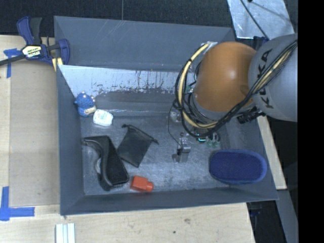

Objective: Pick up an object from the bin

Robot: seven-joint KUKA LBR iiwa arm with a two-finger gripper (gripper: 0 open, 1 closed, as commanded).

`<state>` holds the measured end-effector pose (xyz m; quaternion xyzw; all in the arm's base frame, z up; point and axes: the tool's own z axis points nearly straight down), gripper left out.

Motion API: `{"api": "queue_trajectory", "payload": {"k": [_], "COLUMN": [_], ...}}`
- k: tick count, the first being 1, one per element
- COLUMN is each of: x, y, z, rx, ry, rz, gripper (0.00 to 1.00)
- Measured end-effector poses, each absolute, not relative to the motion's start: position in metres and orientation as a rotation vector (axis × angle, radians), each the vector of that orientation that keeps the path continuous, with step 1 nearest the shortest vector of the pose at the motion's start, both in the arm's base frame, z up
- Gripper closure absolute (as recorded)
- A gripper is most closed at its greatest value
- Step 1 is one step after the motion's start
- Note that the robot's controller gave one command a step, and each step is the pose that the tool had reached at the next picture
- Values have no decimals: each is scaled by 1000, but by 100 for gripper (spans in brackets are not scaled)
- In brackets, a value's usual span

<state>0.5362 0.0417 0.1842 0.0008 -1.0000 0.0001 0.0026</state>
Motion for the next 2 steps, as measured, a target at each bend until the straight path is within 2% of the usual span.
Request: {"api": "queue_trajectory", "payload": {"k": [1,2], "x": [557,559], "y": [39,39], "z": [66,71], "rx": [205,202], "ry": [-3132,-3140], "rz": [1,0], "gripper": [0,100]}}
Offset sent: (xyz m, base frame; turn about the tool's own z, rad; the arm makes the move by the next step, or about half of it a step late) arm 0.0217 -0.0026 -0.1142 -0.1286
